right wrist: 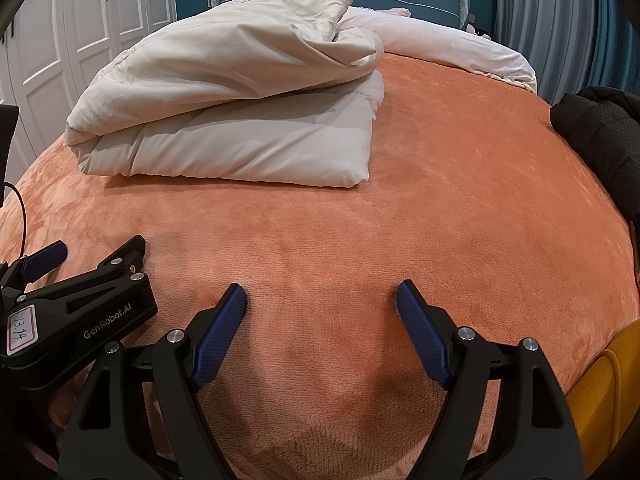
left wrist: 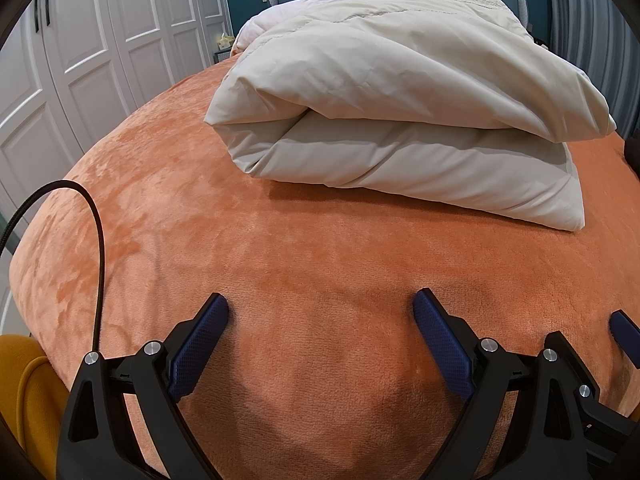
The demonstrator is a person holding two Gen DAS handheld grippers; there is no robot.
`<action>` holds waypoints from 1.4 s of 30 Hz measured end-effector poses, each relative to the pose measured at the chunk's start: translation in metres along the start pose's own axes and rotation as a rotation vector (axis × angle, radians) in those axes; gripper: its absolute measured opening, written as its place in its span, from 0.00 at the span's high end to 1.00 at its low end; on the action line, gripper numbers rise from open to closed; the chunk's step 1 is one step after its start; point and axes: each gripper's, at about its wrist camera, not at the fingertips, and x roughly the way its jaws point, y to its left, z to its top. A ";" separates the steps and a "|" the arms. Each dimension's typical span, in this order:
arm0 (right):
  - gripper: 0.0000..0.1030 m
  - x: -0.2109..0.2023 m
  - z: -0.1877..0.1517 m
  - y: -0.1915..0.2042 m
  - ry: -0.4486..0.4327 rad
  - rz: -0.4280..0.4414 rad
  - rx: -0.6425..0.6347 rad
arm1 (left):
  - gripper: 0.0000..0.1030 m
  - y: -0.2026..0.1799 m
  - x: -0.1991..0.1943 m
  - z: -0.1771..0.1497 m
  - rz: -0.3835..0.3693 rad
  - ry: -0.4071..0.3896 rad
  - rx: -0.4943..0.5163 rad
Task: Fold large clothes
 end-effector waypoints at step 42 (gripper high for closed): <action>0.22 -0.039 0.042 -0.008 0.002 -0.025 -0.008 | 0.17 0.003 -0.036 0.040 -0.003 -0.035 0.034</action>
